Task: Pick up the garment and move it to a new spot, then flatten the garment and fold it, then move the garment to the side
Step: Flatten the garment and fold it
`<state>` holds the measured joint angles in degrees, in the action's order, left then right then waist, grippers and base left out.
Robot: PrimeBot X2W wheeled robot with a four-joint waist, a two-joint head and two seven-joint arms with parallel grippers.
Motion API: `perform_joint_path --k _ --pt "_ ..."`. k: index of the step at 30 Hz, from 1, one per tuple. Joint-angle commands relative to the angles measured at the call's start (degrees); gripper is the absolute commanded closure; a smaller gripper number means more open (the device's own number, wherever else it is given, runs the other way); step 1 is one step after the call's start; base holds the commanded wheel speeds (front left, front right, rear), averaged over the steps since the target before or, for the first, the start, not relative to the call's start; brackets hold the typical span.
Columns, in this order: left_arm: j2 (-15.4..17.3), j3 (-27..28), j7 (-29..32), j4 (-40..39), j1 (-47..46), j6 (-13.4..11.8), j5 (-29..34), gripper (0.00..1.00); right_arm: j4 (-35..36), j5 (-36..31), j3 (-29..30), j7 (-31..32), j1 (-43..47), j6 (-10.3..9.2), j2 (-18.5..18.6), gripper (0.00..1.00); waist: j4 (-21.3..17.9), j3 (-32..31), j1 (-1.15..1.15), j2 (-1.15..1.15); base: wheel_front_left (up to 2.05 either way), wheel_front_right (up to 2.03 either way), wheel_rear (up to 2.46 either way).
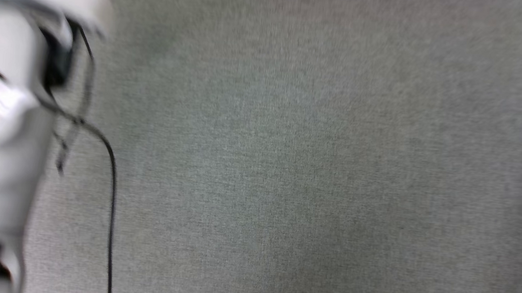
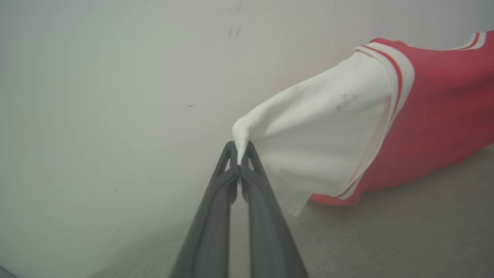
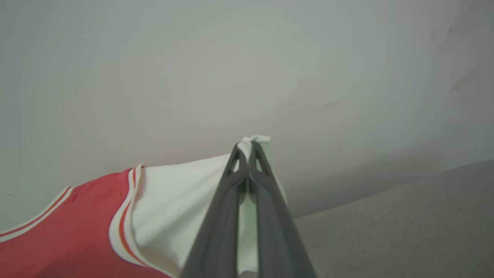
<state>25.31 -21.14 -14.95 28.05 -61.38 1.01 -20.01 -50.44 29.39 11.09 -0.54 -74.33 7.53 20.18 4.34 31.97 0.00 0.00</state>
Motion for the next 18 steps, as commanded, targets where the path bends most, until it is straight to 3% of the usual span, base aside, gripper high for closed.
perform_joint_path --k 1,10,18 --pt "-0.39 0.24 -0.31 -0.71 4.40 -0.26 -0.24 1.00 1.36 1.88 -0.17 0.26 4.90 -0.08 1.14 1.00 0.05 -4.34 0.00 0.00 0.00 0.00 0.00" --pt "-2.79 -1.20 -0.31 -2.78 24.94 -0.04 0.39 1.00 7.64 9.27 -2.30 2.81 29.85 -0.08 2.10 1.00 0.20 -12.64 0.00 0.00 0.00 0.00 0.00" --pt "-3.29 -2.03 -0.32 -1.65 35.22 0.89 0.79 1.00 12.41 14.04 -2.45 5.02 42.09 -0.08 1.11 1.00 -0.09 -18.08 0.00 0.00 0.00 0.00 0.00"
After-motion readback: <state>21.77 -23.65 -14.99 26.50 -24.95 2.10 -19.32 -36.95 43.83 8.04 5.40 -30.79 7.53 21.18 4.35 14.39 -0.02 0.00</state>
